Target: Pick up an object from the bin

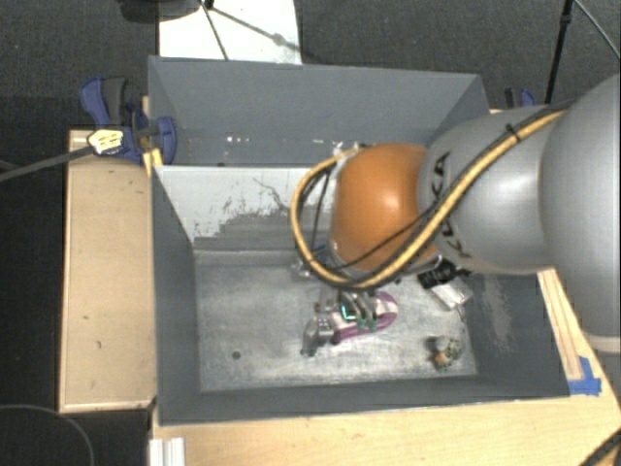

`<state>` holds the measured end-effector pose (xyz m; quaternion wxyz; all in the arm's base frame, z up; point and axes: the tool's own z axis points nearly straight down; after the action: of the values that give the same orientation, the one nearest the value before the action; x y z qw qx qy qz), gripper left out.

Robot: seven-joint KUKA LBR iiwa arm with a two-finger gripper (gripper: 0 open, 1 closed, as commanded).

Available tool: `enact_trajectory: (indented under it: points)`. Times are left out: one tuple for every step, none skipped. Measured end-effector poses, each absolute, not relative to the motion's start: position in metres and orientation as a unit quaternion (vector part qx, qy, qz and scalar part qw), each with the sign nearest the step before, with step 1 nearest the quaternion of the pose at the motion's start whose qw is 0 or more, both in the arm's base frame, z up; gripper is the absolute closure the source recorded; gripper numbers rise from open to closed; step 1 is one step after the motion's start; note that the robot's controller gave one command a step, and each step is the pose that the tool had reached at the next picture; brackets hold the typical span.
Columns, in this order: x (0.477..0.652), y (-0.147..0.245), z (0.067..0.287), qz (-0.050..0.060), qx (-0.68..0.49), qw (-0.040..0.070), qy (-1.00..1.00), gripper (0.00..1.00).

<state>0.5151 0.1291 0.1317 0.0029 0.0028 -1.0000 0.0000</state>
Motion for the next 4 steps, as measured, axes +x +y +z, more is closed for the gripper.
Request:
enact_trajectory:
  points:
    - [0.501,0.061,0.069,0.0,0.049,0.0,-0.999,0.0]
    - [0.499,0.023,0.071,0.0,0.029,-0.001,-1.0,0.0]
    - [0.499,0.025,0.072,0.0,0.028,0.0,-1.0,1.0]
    - [0.502,0.044,0.188,0.0,0.181,-0.003,-0.984,1.0]
